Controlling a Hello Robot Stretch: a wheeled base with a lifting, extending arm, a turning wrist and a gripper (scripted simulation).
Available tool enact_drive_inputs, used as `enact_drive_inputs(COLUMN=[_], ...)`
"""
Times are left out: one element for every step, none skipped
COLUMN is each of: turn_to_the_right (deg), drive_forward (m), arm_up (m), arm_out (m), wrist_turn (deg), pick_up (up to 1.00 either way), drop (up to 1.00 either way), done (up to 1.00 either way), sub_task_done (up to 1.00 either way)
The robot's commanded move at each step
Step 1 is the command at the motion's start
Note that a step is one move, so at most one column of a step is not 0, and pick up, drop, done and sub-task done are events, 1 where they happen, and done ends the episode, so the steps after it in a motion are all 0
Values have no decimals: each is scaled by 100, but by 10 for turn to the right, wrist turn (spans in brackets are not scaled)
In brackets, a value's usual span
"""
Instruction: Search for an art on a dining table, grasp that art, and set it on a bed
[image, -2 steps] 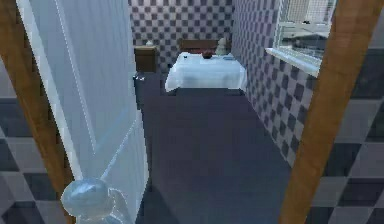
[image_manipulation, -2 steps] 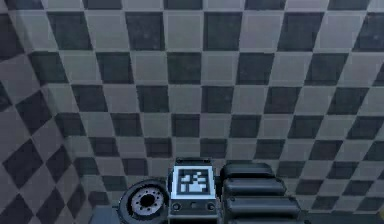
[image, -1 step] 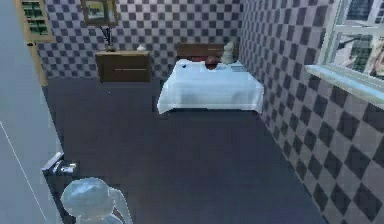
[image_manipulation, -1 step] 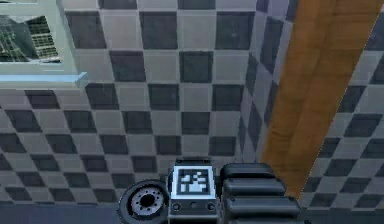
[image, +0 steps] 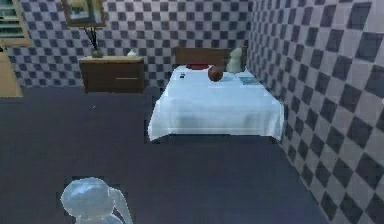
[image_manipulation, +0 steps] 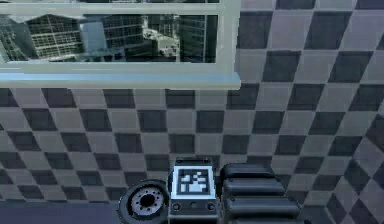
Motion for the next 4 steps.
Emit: enact_drive_inputs(turn_to_the_right=[-240,0,0,-120], drive_forward=[0,100,100,0], arm_up=[0,0,0,0], arm_out=[0,0,0,0], wrist_turn=[0,0,0,0], pick_up=[0,0,0,0], drop=[0,0,0,0], done=[0,0,0,0], sub_task_done=[0,0,0,0])
